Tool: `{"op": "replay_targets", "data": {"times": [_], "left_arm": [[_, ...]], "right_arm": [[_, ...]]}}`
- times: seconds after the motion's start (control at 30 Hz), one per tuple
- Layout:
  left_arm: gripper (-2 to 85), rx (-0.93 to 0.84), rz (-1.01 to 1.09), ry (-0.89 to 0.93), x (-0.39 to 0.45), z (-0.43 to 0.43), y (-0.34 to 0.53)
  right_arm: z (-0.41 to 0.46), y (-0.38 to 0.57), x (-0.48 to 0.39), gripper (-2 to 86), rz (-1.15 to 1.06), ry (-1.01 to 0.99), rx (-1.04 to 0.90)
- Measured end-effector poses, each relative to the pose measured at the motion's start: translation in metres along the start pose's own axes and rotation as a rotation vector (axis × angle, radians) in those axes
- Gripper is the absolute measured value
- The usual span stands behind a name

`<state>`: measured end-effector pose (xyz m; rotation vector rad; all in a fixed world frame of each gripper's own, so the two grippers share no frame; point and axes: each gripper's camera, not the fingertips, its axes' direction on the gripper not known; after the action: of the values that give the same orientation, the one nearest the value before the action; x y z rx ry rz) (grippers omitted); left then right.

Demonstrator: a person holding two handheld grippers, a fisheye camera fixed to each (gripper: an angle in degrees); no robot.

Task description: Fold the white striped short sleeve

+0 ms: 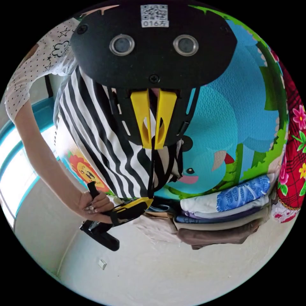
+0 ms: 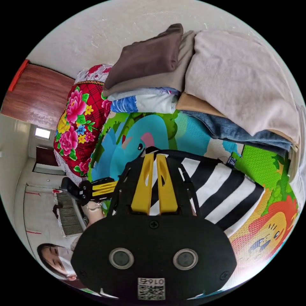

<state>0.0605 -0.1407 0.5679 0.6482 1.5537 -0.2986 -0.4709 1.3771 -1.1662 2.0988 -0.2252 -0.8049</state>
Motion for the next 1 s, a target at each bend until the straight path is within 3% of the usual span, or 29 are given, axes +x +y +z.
{"op": "replay_targets", "data": {"times": [0.13, 0.3, 0.43, 0.67, 0.73, 1.0], "left_arm": [[3.3, 0.013, -0.084, -0.058, -0.026, -0.003, 0.001], [7.1, 0.032, -0.186, -0.071, -0.058, -0.010, 0.004], [6.4, 0.043, -0.220, -0.014, -0.074, -0.014, 0.005], [5.9, -0.107, -0.190, -0.021, -0.083, -0.023, 0.018], [5.8, -0.178, -0.144, -0.037, -0.077, -0.016, 0.024], [6.1, -0.179, -0.069, -0.106, -0.059, -0.022, 0.015]], "right_arm": [[0.048, -0.015, -0.001, 6.0, 0.029, 0.036, 0.001], [0.050, -0.002, -0.009, 6.8, -0.001, 0.026, 0.138], [0.030, 0.034, -0.041, 6.3, -0.177, -0.011, 0.216], [0.064, 0.103, -0.122, 9.5, -0.469, 0.169, 0.067], [0.076, 0.111, -0.133, 9.9, -0.481, 0.219, 0.066], [0.130, 0.121, -0.148, 10.0, -0.433, 0.479, 0.091]]}}
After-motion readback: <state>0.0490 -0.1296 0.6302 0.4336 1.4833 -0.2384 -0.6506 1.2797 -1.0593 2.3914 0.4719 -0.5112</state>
